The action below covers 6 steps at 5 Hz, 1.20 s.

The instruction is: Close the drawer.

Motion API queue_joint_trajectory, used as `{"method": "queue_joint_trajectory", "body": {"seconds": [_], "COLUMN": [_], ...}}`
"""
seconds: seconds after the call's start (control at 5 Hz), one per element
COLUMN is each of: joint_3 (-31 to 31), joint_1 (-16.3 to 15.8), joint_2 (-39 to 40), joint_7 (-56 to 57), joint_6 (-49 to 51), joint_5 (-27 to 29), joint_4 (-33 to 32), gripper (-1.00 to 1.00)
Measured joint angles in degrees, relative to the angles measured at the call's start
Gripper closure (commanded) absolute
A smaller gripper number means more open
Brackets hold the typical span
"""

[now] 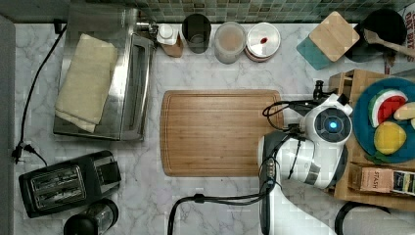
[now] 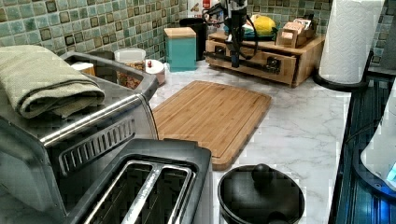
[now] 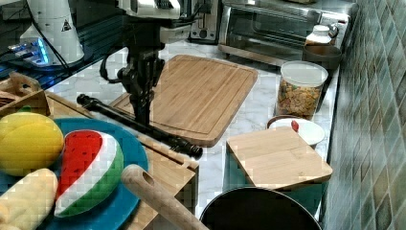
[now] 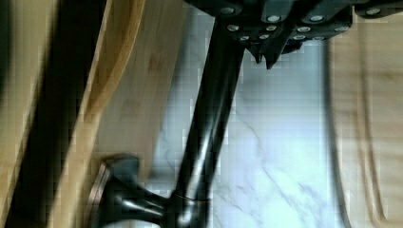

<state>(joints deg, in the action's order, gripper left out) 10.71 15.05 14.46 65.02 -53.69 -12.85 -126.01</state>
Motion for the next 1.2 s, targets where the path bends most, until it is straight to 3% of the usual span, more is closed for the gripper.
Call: {"method": "queue_joint_trajectory", "body": {"seconds": [1.2], "joint_3": [1.45], "joint_1": [0.6], "joint_2": [3.5], "joint_7": [3.25], "joint_6": [4.22], "joint_5": [0.04], "joint_4": [5.48], "gripper": [1.0]}}
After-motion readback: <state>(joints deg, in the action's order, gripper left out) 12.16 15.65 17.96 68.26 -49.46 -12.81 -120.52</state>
